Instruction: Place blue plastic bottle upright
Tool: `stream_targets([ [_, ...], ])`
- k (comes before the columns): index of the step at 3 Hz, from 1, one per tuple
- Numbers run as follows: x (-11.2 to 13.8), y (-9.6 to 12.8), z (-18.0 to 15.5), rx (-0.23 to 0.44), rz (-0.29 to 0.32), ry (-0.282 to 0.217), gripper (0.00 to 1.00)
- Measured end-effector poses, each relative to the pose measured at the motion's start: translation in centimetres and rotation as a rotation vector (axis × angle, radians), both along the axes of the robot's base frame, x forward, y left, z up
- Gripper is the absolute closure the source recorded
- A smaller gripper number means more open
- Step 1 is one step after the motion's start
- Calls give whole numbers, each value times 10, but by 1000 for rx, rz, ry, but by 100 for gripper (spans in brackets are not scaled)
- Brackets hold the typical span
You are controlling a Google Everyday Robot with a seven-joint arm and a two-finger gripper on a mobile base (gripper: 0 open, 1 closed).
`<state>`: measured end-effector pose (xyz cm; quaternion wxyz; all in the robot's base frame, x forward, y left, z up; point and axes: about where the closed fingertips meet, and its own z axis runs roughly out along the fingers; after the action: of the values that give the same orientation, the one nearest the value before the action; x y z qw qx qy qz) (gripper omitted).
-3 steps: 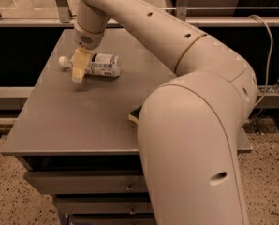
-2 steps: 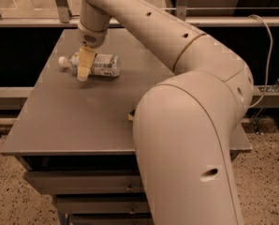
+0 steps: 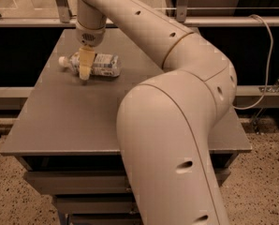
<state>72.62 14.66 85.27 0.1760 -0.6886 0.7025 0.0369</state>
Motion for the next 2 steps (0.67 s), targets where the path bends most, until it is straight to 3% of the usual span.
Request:
stream_targets([
  [1, -1, 0, 0, -33, -3, 4, 23],
  [2, -1, -1, 2, -54, -6, 1, 45],
])
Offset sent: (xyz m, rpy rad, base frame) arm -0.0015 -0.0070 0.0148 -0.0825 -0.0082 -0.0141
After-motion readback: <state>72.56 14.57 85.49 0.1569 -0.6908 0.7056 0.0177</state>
